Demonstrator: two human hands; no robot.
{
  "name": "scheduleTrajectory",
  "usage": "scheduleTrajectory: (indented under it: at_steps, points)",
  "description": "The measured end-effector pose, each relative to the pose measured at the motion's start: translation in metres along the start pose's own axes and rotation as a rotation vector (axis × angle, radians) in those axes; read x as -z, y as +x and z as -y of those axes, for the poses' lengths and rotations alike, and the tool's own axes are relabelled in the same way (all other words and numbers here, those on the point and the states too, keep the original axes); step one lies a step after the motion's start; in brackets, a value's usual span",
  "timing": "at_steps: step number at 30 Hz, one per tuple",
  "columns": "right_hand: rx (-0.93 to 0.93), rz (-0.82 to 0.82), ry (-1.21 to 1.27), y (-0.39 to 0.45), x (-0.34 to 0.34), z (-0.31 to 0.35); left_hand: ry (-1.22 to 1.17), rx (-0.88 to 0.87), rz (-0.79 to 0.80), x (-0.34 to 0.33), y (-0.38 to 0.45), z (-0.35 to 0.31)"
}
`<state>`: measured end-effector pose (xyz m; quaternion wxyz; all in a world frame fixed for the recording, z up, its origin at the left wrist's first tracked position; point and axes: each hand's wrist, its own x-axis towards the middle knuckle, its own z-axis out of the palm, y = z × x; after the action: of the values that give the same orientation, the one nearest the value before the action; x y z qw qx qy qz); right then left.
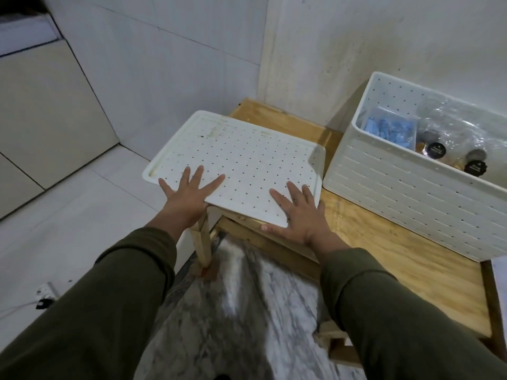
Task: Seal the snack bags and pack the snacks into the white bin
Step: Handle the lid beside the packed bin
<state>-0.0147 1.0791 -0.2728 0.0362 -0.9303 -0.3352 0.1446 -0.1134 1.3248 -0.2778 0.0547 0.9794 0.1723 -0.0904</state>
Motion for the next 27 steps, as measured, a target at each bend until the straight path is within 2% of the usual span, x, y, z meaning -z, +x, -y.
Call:
scheduleTrajectory:
  at_steps: [6, 17, 27]
  points:
    - [0.031, -0.013, -0.046, -0.007, 0.003, 0.008, 0.047, 0.017, -0.100, -0.005, -0.008, 0.001]
    - [0.097, -0.207, -0.147, -0.021, 0.018, 0.027, 0.076, 0.081, -0.213, 0.017, -0.033, 0.009]
    - [0.110, -0.369, -0.199, -0.039, 0.106, 0.046, 0.090, 0.102, -0.303, 0.109, -0.053, 0.006]
